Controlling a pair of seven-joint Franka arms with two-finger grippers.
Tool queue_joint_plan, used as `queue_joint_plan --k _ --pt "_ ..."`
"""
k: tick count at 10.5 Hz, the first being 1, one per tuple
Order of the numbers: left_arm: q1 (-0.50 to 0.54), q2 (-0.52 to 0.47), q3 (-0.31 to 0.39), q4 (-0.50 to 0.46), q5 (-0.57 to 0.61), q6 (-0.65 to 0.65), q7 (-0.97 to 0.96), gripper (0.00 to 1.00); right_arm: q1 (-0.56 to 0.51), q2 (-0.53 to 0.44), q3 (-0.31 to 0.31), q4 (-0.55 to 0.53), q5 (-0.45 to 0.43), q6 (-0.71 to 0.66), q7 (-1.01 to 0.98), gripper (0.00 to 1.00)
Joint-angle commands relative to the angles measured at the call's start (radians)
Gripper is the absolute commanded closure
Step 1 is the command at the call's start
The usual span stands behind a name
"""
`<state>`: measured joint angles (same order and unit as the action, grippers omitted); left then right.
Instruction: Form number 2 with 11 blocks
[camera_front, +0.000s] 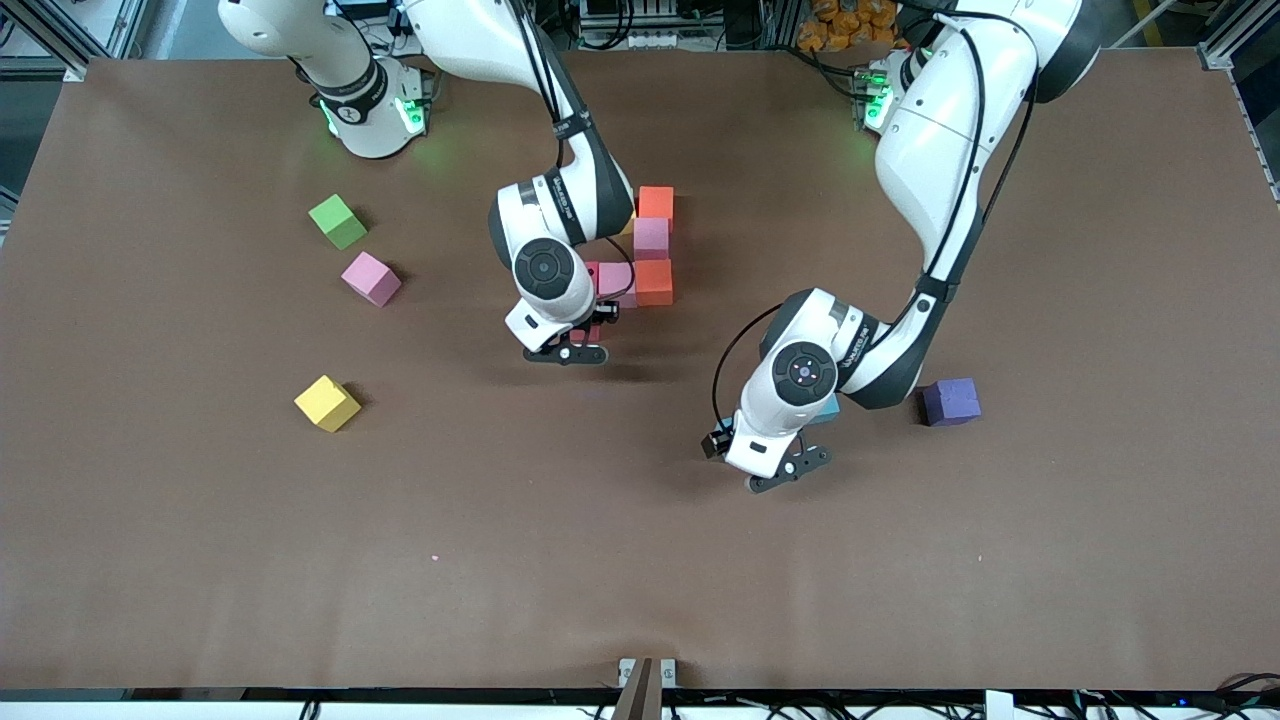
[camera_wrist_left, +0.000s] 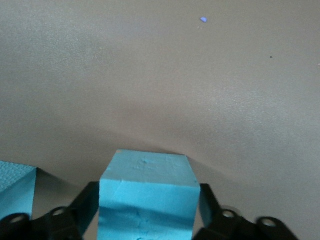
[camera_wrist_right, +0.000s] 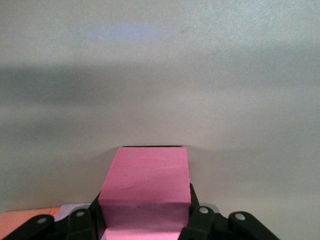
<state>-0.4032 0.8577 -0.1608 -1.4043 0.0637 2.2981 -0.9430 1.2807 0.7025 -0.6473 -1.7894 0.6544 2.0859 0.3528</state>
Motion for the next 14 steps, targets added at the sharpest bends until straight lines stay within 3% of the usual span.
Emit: queue_joint_plan --k 1,2,3,4,9,12,14 --pt "-0.008 0.021 0.001 0.041 -0.012 0.001 0.013 0.92 0.002 0.011 -0.002 -0.024 -0.039 0.002 0.008 0.97" --pt "-0.011 0.02 -0.002 0.05 -0.012 0.001 0.012 1.0 0.005 0.011 -0.002 -0.025 -0.039 0.002 0.009 0.93" --pt "-0.012 0.02 -0.006 0.057 -0.012 0.003 0.012 1.0 0.006 0.011 -0.002 -0.024 -0.039 0.0 0.017 0.56" --pt "-0.012 0.018 -0.011 0.059 -0.012 0.003 0.01 1.0 0.008 0.011 -0.002 -0.024 -0.039 0.0 0.021 0.01" --pt "-0.022 0.001 -0.052 0.062 -0.015 -0.002 -0.042 1.0 0.008 -0.056 -0.024 -0.019 -0.038 -0.015 0.023 0.0" --pt "-0.02 -0.011 -0.071 0.062 -0.015 -0.008 -0.046 1.0 0.006 -0.175 -0.119 -0.018 -0.039 -0.108 0.008 0.0" --pt "-0.022 -0.011 -0.088 0.062 -0.013 -0.014 -0.069 1.0 0.006 -0.187 -0.208 -0.018 -0.039 -0.158 -0.03 0.0"
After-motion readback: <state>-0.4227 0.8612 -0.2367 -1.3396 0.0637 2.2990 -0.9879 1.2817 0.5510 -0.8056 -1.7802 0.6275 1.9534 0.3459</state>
